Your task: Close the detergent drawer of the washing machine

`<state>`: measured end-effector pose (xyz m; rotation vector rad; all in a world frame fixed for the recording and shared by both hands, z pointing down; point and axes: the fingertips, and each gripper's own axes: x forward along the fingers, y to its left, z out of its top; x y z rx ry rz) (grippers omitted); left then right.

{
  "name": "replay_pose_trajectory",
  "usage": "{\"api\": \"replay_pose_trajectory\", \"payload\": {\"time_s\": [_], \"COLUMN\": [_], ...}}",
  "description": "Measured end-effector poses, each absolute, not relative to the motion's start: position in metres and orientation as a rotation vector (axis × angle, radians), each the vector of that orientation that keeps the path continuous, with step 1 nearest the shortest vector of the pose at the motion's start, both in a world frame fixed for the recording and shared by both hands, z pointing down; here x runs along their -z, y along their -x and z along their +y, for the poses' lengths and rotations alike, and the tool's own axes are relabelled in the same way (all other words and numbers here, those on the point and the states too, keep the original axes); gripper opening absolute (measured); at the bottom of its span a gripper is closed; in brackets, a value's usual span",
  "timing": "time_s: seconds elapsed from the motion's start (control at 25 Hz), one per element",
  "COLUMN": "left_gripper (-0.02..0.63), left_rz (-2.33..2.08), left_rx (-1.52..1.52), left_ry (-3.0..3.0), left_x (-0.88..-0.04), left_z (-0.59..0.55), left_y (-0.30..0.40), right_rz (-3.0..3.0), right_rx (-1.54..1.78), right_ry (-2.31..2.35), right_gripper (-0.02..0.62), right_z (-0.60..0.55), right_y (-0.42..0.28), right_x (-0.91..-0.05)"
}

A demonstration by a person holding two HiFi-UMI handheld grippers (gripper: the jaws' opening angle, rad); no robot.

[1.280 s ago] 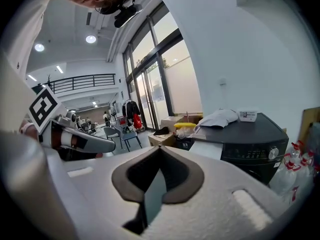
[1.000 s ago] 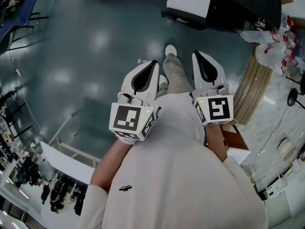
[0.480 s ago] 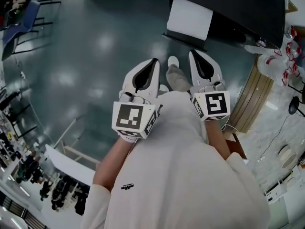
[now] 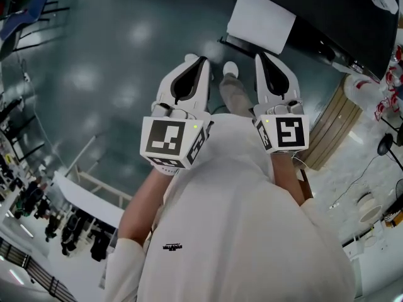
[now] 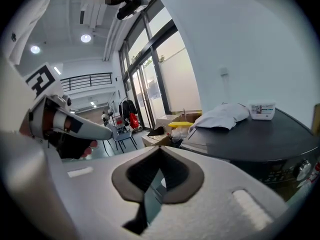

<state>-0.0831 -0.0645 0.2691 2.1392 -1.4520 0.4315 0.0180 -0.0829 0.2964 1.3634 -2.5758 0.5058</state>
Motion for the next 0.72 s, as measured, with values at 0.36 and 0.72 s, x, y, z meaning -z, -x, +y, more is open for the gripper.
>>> {"api": "replay_pose_trajectory", "payload": {"time_s": [0.36,0.72], "left_gripper": [0.015,0.015], "left_rz": [-1.397,-1.333], "left_rx": [-0.495,-0.549], "left_ry": [-2.151,-2.152], "left_x": [-0.292,-0.328], "left_z": [-0.076,-0.068], "left_y": [0.076,0.074], "right_rz": [-2.502,-2.530], "right_rx": [-0.530,-0.467], "right_ry": [-1.522,-1.557], "right_gripper": [0.002,0.002], "right_z": [-0.075,-0.070], "right_y": [-0.032,-0.009], "right_x": [-0.316,-0.338]}}
